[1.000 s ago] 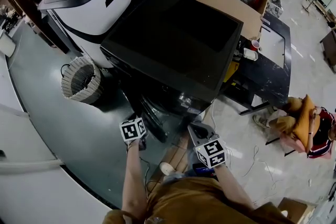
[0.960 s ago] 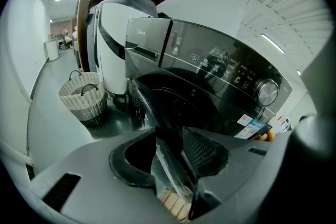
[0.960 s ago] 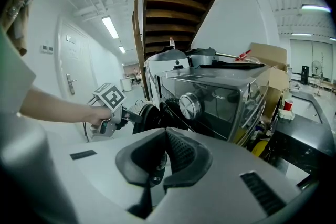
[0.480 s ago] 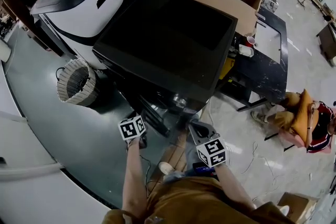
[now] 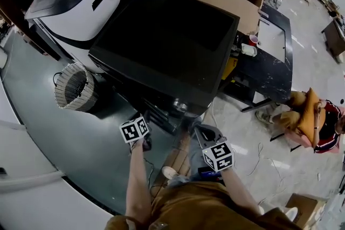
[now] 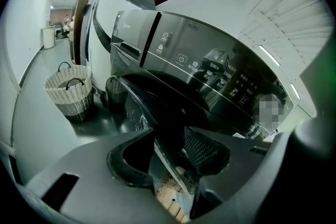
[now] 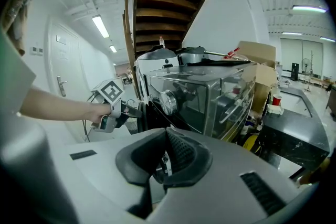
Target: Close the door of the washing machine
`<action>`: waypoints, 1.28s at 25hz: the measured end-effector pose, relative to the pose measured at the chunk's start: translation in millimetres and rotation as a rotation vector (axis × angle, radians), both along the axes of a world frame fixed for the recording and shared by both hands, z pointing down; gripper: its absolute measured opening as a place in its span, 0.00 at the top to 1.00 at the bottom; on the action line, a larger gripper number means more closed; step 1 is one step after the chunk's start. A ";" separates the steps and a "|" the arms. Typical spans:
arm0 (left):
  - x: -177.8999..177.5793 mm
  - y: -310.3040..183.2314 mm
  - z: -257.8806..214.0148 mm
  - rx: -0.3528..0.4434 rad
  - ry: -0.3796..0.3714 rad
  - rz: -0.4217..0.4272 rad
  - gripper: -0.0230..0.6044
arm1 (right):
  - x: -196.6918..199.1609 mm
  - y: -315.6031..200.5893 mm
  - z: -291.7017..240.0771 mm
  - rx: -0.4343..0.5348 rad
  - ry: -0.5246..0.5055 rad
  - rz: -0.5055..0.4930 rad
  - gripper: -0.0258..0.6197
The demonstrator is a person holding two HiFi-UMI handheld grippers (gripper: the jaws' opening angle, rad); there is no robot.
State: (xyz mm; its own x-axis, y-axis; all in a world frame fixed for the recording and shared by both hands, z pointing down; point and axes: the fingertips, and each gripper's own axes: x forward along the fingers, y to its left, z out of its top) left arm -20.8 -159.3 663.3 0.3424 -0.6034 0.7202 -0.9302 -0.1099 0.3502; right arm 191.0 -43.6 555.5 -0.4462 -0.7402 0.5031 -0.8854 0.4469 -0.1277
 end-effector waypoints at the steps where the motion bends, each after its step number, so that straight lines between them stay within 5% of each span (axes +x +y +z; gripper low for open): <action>1: 2.5 -1.4 -0.2 0.001 0.004 0.005 0.65 | 2.1 -0.3 0.6 -0.001 0.001 0.004 0.94; 22: 33.4 -36.7 2.4 -0.044 0.068 0.014 0.63 | 33.0 -17.4 0.8 -0.009 0.014 0.072 0.94; 32: 31.3 -32.2 -0.9 0.024 0.066 0.003 0.63 | 22.0 -13.3 -6.9 0.004 0.017 0.057 0.94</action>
